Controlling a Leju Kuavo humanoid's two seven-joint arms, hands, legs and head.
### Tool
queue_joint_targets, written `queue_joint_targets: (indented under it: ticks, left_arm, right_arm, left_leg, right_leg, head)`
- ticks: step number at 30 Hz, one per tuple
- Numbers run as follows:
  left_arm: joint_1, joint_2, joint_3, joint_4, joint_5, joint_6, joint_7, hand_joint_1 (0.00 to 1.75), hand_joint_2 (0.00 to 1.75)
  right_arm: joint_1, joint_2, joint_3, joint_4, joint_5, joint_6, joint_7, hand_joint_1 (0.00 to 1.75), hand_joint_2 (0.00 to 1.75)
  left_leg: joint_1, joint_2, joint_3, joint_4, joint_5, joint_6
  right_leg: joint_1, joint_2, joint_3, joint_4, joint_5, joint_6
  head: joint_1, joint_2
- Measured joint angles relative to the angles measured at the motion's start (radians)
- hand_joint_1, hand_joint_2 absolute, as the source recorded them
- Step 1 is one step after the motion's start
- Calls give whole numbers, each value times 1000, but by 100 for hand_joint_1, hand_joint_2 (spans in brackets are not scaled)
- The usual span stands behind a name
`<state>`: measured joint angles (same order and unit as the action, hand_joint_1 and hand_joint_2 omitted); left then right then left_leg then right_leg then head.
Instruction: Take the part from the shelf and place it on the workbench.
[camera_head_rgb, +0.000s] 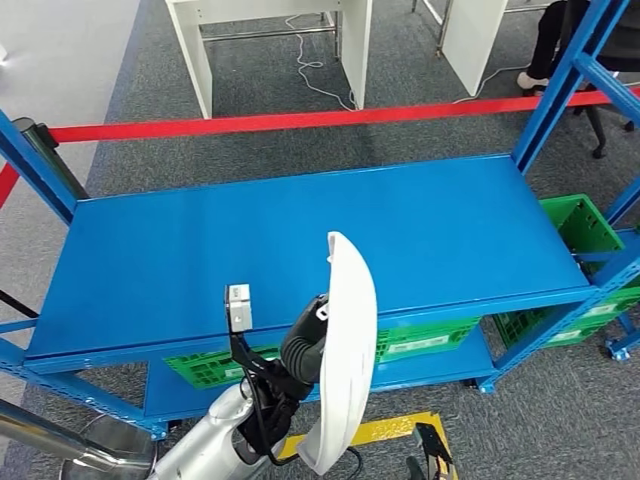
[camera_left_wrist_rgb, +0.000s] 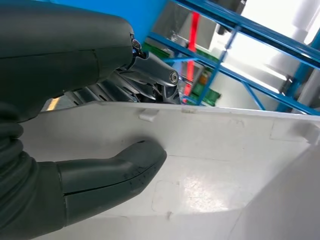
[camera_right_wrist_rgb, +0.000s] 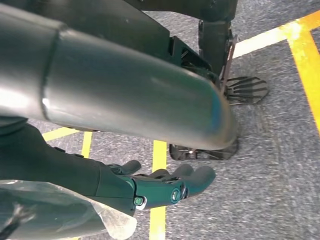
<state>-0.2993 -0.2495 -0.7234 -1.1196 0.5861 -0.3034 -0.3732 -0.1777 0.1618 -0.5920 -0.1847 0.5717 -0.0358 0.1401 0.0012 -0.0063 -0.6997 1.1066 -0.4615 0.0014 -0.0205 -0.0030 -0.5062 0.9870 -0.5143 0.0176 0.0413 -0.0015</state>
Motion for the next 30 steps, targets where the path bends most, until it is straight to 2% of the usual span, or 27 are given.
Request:
queue_joint_targets:
  ticks: [1, 2, 3, 4, 5, 6, 7, 9, 10, 12, 13, 14, 15, 17, 18, 19, 20, 21, 22, 23, 24, 25, 26, 27, 28, 29, 30]
  left_arm:
    - [2, 1, 0, 2, 0, 3, -2, 175, 175]
    - [4, 2, 0, 4, 0, 4, -4, 175, 175]
    - [5, 3, 0, 6, -2, 4, -4, 175, 175]
    - [6, 3, 0, 9, -4, 3, -5, 175, 175]
    - [7, 3, -1, 12, -8, 0, -5, 175, 175]
    - [8, 3, -2, 14, -11, -2, -5, 175, 175]
    - [7, 3, -4, 16, -14, -5, -5, 175, 175]
    - [7, 3, -8, 18, -19, -7, -6, 175, 175]
    - [6, 3, -9, 20, -20, -7, -7, 175, 175]
    - [7, 3, -10, 22, -24, -7, -8, 175, 175]
    - [7, 2, -11, 24, -27, -7, -9, 175, 175]
    - [7, 2, -12, 25, -29, -7, -10, 175, 175]
    - [7, 2, -14, 26, -31, -7, -10, 175, 175]
    - [7, 2, -16, 30, -32, -7, -11, 175, 175]
    - [7, 2, -16, 32, -32, -7, -11, 175, 175]
    - [7, 2, -17, 35, -33, -7, -11, 175, 175]
    - [8, 2, -17, 37, -33, -7, -11, 175, 175]
    - [8, 2, -18, 39, -33, -7, -11, 175, 175]
    - [7, 2, -18, 40, -34, -7, -12, 175, 175]
    - [7, 2, -18, 41, -35, -7, -13, 175, 175]
    - [7, 2, -18, 41, -37, -7, -15, 175, 175]
    - [7, 2, -19, 41, -39, -7, -17, 175, 175]
    - [7, 2, -19, 41, -43, -7, -19, 175, 175]
    - [8, 3, -20, 41, -45, -7, -19, 175, 175]
    - [8, 4, -21, 41, -47, -7, -20, 175, 175]
    - [8, 4, -21, 41, -49, -7, -21, 175, 175]
    - [8, 5, -22, 41, -49, -7, -21, 175, 175]
  right_arm:
    - [-1, 0, 0, 0, 2, 0, 2, 0, 0]
    - [-2, 0, 0, 0, 6, 0, 5, 0, 0]
    - [-2, 0, 0, 0, 10, 0, 7, 0, 0]
    - [-3, 0, 0, 0, 13, 1, 9, 0, 0]
    - [-4, 0, 0, 0, 16, 1, 11, 0, 0]
    - [-5, 0, 0, 0, 17, 1, 11, 0, 0]
    - [-7, 0, 0, 0, 18, 2, 11, 0, 0]
    - [-11, 0, 0, 0, 18, 4, 8, 0, 0]
    - [-13, 1, 0, 0, 18, 5, 5, 0, 0]
    - [-14, 1, 0, 0, 21, 8, -2, 0, 0]
    - [-14, 1, 0, 0, 24, 10, -4, 0, 0]
    - [-14, 1, 0, 0, 27, 11, -6, 0, 0]
    - [-14, 1, 0, 0, 29, 12, -8, 0, 0]
    - [-14, 1, 0, 0, 31, 12, -10, 0, 0]
    - [-14, 1, 0, 0, 32, 13, -10, 0, 0]
    - [-14, 1, 0, 0, 32, 13, -10, 0, 0]
    - [-14, 1, 0, 0, 32, 15, -11, 0, 0]
    - [-15, 1, 0, 0, 32, 16, -12, 0, 0]
    - [-17, 1, 0, 0, 32, 17, -13, 0, 0]
    - [-20, 1, 0, 0, 32, 18, -14, 0, 0]
    - [-24, 1, 0, -1, 32, 19, -15, 0, 0]
    - [-27, 1, 0, -1, 31, 19, -15, 0, 0]
    - [-30, 1, 0, -1, 30, 19, -16, 0, 0]
    - [-30, 1, 0, -1, 29, 19, -16, 0, 0]
    - [-30, 1, -1, -1, 29, 18, -16, 0, 0]
    - [-30, 1, -1, -1, 28, 17, -16, 0, 0]
    - [-31, 1, -2, -1, 28, 16, -16, 0, 0]
  left_leg:
    - [0, 1, -15, 62, -54, -3]
    - [1, 1, -27, 129, -97, -5]
    - [1, 1, -32, 182, -118, -5]
    - [1, 1, -24, 207, -115, -4]
    - [1, 1, 0, 199, -94, 0]
    - [0, 1, 39, 156, -66, 6]
    - [-3, 1, 89, 89, -48, 14]
    - [-8, 1, 176, -45, -48, 28]
    - [-11, 1, 197, -83, -57, 32]
    - [-11, 2, 199, -106, -54, 36]
    - [-10, 3, 193, -110, -47, 40]
    - [-7, 5, 184, -114, -37, 46]
    - [-5, 6, 174, -117, -25, 51]
    - [-7, 7, 146, -116, -3, 57]
    - [-7, 7, 131, -115, 9, 57]
    - [-8, 7, 116, -115, 21, 56]
    - [-8, 7, 102, -114, 32, 54]
    - [-8, 7, 88, -112, 42, 52]
    - [-8, 7, 76, -109, 51, 48]
    - [-9, 6, 65, -105, 59, 44]
    - [-11, 7, 57, -101, 67, 39]
    - [-12, 7, 52, -98, 76, 34]
    - [-13, 8, 48, -98, 85, 30]
    - [-12, 9, 44, -98, 92, 25]
    - [-11, 8, 40, -94, 87, 19]
    - [-9, 8, 33, -79, 63, 13]
    - [-7, 7, 21, -44, 20, 7]
  right_leg:
    - [1, -1, -13, 0, 10, -5]
    - [2, -3, -26, 1, 20, -7]
    - [4, -4, -40, 2, 30, -8]
    - [5, -6, -54, 4, 39, -8]
    - [7, -7, -67, 6, 48, -8]
    - [9, -8, -79, 8, 56, -7]
    - [10, -8, -89, 10, 64, -6]
    - [14, -7, -102, 13, 77, 2]
    - [13, -7, -107, 13, 85, 8]
    - [10, -8, -116, 13, 98, 22]
    - [9, -7, -123, 18, 90, 28]
    - [9, -6, -133, 36, 66, 33]
    - [8, -3, -149, 73, 26, 37]
    - [7, -1, -186, 198, -65, 44]
    - [7, -1, -198, 259, -89, 47]
    - [7, -1, -197, 296, -88, 49]
    - [7, -1, -181, 298, -65, 50]
    - [6, -1, -145, 263, -32, 50]
    - [5, -1, -95, 199, -9, 51]
    - [5, 0, -37, 120, -4, 50]
    - [5, 2, 10, 51, -12, 46]
    - [7, 4, 37, 4, -26, 41]
    - [9, 5, 48, -17, -34, 34]
    - [9, 5, 41, -20, -30, 24]
    - [9, 2, 31, -18, -22, 15]
    - [8, 0, 20, -17, -13, 4]
    - [7, -3, 9, -18, -2, -6]
  head:
    - [-2, 0]
    - [-3, 0]
    - [-4, 0]
    - [-4, 0]
    - [-4, 0]
    - [-5, 0]
    - [-4, 0]
    - [-4, 0]
    - [-4, 0]
    - [-4, 0]
    - [-4, 0]
    - [-2, 0]
    - [0, 0]
    - [3, 0]
    - [4, 0]
    - [4, 0]
    - [5, 0]
    - [5, 0]
    - [5, 0]
    - [6, 0]
    - [6, 0]
    - [6, 0]
    - [6, 0]
    - [5, 0]
    - [5, 0]
    - [4, 0]
    - [3, 0]
